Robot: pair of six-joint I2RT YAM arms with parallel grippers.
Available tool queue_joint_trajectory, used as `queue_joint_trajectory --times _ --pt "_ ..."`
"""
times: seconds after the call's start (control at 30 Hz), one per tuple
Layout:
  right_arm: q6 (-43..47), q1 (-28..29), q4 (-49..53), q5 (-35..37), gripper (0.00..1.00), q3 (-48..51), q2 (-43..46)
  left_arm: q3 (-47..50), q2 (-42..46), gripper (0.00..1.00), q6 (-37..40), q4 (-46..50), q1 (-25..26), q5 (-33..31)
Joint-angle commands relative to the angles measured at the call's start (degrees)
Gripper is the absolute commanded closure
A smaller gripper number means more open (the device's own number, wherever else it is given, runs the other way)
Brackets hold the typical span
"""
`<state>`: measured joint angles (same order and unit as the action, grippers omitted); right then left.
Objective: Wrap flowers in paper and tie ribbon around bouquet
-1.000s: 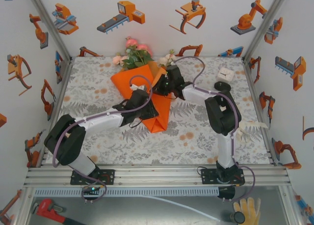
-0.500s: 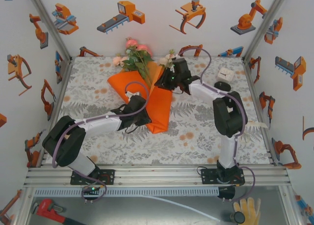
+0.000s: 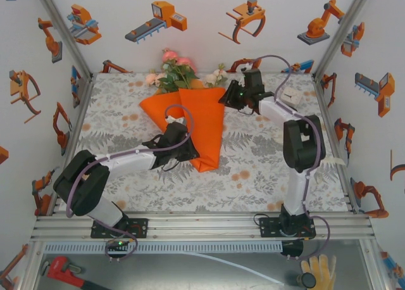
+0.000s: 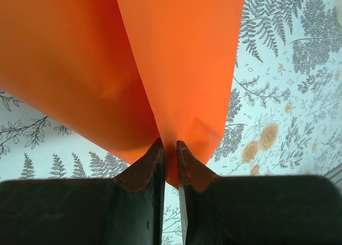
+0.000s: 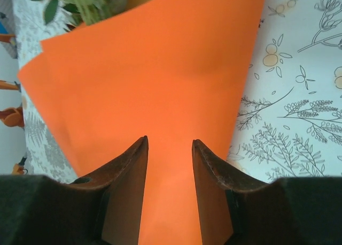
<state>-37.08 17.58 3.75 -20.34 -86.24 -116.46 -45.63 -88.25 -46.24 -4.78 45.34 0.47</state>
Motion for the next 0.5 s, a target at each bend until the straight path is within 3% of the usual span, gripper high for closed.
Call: queue_joint_trajectory --times 0.0,0.17,0.3,0.47 --pt "1.25 0.94 2.09 -3.89 0.6 -2.54 -3.79 0.71 0.58 0.78 1.21 -0.85 0.03 1.08" --pt "1.02 2.4 1.98 -6.19 0.61 -4.92 -7.88 0.76 0.53 0.74 1.79 -0.95 0.1 1.29" --pt "0.96 3.15 1.26 -6.38 0.61 -5.17 -9.29 0.63 1.1 0.64 2.76 -0.67 0.19 1.25" --pt "2.72 3.29 2.36 -1.81 0.61 -4.46 -9.7 -0.54 7.04 0.56 5.86 5.41 0.19 -6.05"
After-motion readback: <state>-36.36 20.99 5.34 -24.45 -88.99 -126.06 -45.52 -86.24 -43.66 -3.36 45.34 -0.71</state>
